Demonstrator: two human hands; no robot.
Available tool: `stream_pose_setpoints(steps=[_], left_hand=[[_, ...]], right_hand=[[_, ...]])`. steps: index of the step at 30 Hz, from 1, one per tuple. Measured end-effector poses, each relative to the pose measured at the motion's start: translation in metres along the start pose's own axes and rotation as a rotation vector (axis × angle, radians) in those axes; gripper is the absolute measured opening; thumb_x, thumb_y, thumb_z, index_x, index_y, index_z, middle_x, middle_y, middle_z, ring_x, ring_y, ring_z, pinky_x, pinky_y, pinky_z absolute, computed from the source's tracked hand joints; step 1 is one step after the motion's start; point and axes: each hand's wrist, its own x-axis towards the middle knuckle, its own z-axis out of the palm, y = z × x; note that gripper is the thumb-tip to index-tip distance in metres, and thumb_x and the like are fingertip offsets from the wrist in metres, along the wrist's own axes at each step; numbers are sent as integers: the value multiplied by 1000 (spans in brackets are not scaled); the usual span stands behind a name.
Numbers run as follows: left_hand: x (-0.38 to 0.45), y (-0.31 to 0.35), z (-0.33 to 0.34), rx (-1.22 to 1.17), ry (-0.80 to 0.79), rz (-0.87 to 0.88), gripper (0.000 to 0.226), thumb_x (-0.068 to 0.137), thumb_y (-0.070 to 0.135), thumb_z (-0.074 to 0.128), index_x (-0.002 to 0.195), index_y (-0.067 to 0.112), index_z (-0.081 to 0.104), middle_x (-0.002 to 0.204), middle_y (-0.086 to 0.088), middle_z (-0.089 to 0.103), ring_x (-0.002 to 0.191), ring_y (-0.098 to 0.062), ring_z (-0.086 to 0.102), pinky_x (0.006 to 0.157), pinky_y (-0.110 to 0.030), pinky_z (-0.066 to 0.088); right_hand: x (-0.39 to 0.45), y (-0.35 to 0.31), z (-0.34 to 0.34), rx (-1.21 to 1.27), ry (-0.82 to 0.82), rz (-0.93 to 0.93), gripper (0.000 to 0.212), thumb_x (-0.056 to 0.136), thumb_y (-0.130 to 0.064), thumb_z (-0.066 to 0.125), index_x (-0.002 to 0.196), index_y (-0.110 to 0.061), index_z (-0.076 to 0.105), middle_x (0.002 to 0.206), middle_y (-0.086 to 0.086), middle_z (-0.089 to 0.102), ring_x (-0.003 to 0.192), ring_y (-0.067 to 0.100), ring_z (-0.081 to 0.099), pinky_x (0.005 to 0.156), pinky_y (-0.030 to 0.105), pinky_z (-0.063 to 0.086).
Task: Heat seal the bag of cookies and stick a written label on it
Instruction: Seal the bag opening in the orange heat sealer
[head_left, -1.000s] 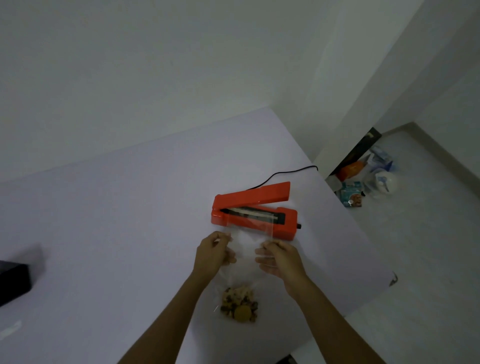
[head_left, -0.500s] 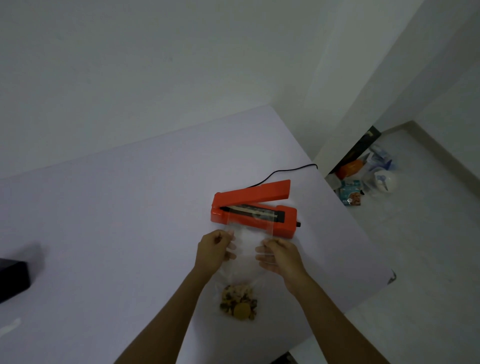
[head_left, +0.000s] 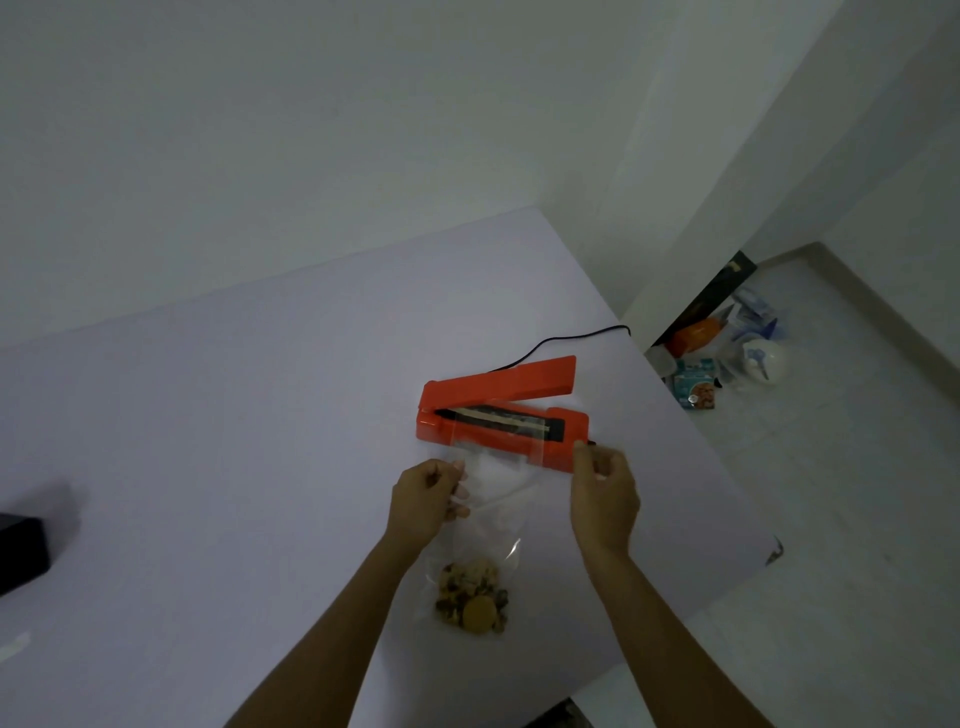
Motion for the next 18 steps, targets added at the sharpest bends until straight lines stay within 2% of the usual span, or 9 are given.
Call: stream_pose_setpoints(steps=[3, 6, 9, 12, 15, 16, 18], left_hand=[[0, -1, 0, -7, -2, -9, 29, 94, 27, 56, 92, 0, 67, 76, -10, 67, 59, -22, 67, 55, -23, 57], [1, -2, 1, -2, 2, -5, 28, 94, 26, 56, 92, 1, 68, 76, -10, 67, 60, -21, 67, 54, -22, 57], [2, -1, 0, 1, 3, -4, 27, 94, 26, 57, 92, 1, 68, 75, -8, 67, 61, -21, 67, 55, -23, 57], [3, -1, -2, 11, 11, -1, 28, 94, 27, 57, 91, 1, 68, 74, -8, 67, 59, -20, 67, 55, -22, 57], [3, -1, -2, 15, 15, 7, 28, 94, 25, 56, 90, 0, 67, 70, -6, 65, 52, -11, 64, 51, -18, 54], [2, -1, -2, 13, 13, 9, 28, 94, 25, 56, 90, 0, 67, 70, -5, 64, 50, -8, 64, 51, -18, 54], [3, -1, -2, 11, 11, 15, 28, 94, 26, 57, 89, 0, 67, 70, -6, 65, 50, -9, 64, 51, -19, 54]], right_hand=[[1, -32, -9, 119, 8, -183, 27, 93, -42, 55, 109, -20, 56, 100, -2, 60, 87, 8, 61, 54, 11, 46], [5, -60, -12, 122, -32, -358, 37, 90, -46, 59, 122, -28, 53, 111, -4, 55, 94, 7, 58, 64, 9, 47], [10, -74, -10, 48, -118, -463, 48, 88, -48, 58, 133, -37, 47, 122, -7, 48, 102, 5, 53, 71, 0, 42], [16, -70, -6, -30, -158, -475, 44, 91, -46, 56, 133, -34, 51, 132, -2, 45, 118, 12, 49, 77, 3, 38], [20, -62, -6, -34, -150, -456, 37, 93, -43, 54, 128, -34, 56, 130, -2, 45, 121, 13, 48, 86, 10, 40], [21, -60, -6, -38, -145, -451, 37, 93, -43, 54, 128, -33, 56, 130, -3, 45, 121, 13, 48, 87, 12, 41], [22, -56, -7, -48, -142, -432, 39, 93, -43, 53, 130, -31, 56, 132, -1, 45, 121, 13, 48, 80, 8, 38]])
